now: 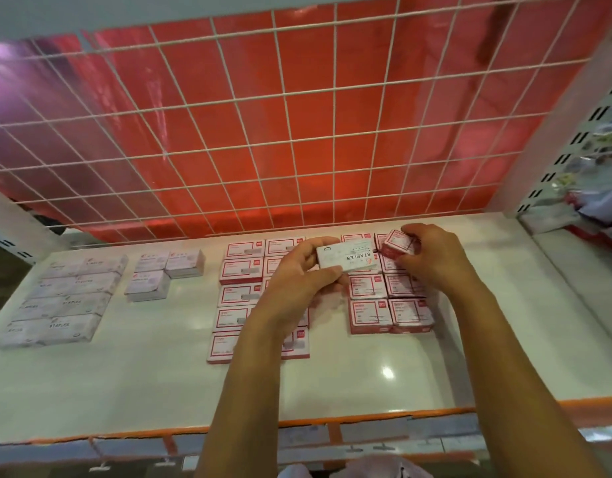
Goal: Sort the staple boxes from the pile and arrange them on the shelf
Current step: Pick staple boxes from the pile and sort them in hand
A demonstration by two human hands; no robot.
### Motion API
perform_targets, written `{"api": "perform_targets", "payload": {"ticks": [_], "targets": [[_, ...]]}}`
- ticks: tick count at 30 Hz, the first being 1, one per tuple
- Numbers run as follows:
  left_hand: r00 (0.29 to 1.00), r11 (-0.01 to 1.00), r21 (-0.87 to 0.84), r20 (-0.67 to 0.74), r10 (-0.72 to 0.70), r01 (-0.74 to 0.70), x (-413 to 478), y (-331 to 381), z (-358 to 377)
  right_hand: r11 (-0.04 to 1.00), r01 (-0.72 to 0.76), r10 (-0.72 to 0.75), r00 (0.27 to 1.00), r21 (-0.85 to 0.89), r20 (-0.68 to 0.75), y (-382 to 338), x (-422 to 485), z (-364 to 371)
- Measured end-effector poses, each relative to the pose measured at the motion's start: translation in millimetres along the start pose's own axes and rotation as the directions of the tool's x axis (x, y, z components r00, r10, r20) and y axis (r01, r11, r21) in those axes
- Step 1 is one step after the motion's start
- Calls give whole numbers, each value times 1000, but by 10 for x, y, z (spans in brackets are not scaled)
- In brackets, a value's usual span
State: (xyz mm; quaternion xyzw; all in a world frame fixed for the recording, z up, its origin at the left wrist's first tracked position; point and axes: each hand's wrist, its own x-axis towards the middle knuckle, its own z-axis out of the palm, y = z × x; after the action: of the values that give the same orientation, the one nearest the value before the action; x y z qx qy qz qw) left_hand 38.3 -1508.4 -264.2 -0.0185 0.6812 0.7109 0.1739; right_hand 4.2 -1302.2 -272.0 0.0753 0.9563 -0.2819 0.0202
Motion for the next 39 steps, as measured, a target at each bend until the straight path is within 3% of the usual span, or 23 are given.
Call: {"api": "perform_targets", "payload": {"ticks": [5, 11, 22, 29, 33, 36, 39], "targets": [[1000, 999, 52, -30, -2, 4, 69, -22, 83, 993, 115, -114, 993, 29, -27, 1, 108, -32], [998, 998, 70, -58, -3, 7, 118, -21, 129, 981, 191, -194, 977, 39, 88, -22, 271, -84], [998, 999, 43, -69, -7, 10, 179, -23, 158, 964, 143, -199, 947, 223, 254, 156, 387, -109], [998, 1000, 17, -68, -15, 16, 184, -31, 151, 970, 151, -204, 932, 191, 300, 171, 402, -131], [998, 1000, 29, -65, 8, -7, 148, -29, 107, 974, 212, -222, 961, 79, 162, 68, 313, -195], [997, 1000, 7, -71, 21, -21, 112, -28, 43, 924, 305, -325, 944, 231, 57, -107, 168, -174], [994, 999, -30, -106, 25, -29, 75, -38, -55, 847, 329, -406, 907, 418, 109, -302, 29, -63]]}}
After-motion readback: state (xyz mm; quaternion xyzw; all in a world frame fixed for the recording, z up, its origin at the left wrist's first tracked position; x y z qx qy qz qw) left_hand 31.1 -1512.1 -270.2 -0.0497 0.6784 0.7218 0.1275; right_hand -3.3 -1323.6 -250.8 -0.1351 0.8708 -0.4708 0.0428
